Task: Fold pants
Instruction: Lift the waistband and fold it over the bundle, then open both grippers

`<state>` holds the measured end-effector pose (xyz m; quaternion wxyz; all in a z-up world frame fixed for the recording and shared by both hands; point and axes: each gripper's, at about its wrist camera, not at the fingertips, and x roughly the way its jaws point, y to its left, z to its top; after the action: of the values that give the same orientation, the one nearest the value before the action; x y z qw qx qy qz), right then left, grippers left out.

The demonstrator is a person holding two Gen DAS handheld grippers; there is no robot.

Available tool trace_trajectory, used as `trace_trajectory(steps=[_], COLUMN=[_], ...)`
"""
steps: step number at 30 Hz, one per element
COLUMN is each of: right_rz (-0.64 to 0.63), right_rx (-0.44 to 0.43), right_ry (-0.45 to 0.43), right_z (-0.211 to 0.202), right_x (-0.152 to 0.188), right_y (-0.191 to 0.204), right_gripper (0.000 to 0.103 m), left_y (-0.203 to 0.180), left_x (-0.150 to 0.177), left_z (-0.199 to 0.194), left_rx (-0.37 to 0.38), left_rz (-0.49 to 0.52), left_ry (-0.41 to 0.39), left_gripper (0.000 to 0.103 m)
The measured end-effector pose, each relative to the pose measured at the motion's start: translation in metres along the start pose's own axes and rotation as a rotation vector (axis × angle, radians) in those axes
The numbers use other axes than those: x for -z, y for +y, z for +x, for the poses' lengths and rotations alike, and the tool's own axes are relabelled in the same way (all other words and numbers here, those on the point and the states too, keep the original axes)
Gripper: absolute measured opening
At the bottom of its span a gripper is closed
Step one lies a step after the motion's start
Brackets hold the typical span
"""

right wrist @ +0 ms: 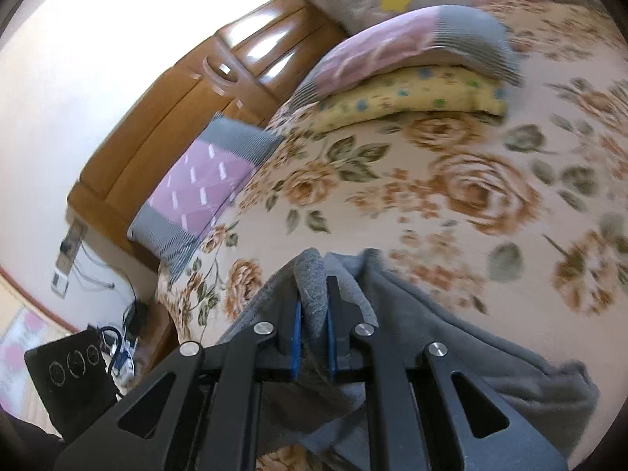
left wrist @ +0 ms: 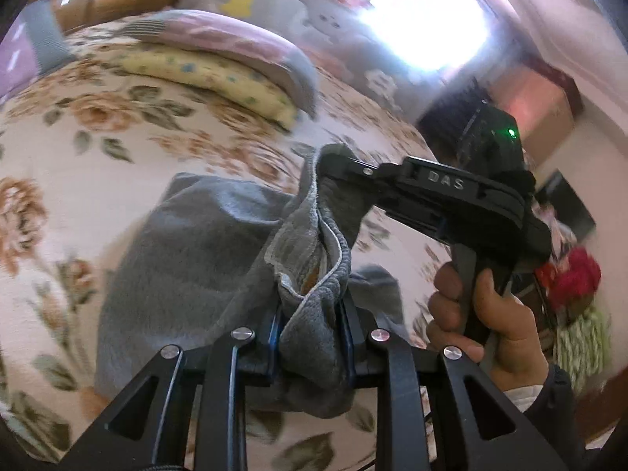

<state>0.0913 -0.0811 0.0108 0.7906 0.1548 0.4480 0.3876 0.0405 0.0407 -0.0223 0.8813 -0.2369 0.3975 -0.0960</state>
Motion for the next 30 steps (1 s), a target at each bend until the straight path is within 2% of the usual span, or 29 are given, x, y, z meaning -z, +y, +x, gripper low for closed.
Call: trace_trajectory(steps=[8, 20, 24, 26, 29, 30], right_rz=[0.077, 0.128, 0.173, 0.196, 0.228, 0.239], right_rx=[0.048, 0.049, 0.058, 0.077, 0.123, 0.134], right_ry=[-0.044, -0.087, -0.097, -0.081, -0.047, -0.048], right_z=[-0.048, -0.075, -0.079, -0.075, -0.071, -0.073], right_x=[0.016, 0.028, 0.034, 0.039, 0.047, 0.050], right_y=[-0.059, -0.102, -0.121, -0.131, -0.145, -0.148], right_gripper=[0.011, 0.011, 0.012, 0.013, 0.025, 0.037], left_y=[-0.053, -0.091, -0.099, -0.102, -0.101, -0.100], left_x=[0.014, 0.022, 0.025, 0.031, 0.039, 0.042], left_z=[0.050, 0.079, 0.095, 0.104, 0.111, 0.110], left_rx=[0.020, 0.021, -0.003, -0.021, -0.018, -0.003], left_rz=[0.102, 0.174, 0.215, 0.238, 0.245, 0.245], left_ry=[0.099, 0.141, 0.162, 0.185, 0.224, 0.232], left_gripper=[0.023, 0.023, 0.024, 0.025, 0.032, 0.037])
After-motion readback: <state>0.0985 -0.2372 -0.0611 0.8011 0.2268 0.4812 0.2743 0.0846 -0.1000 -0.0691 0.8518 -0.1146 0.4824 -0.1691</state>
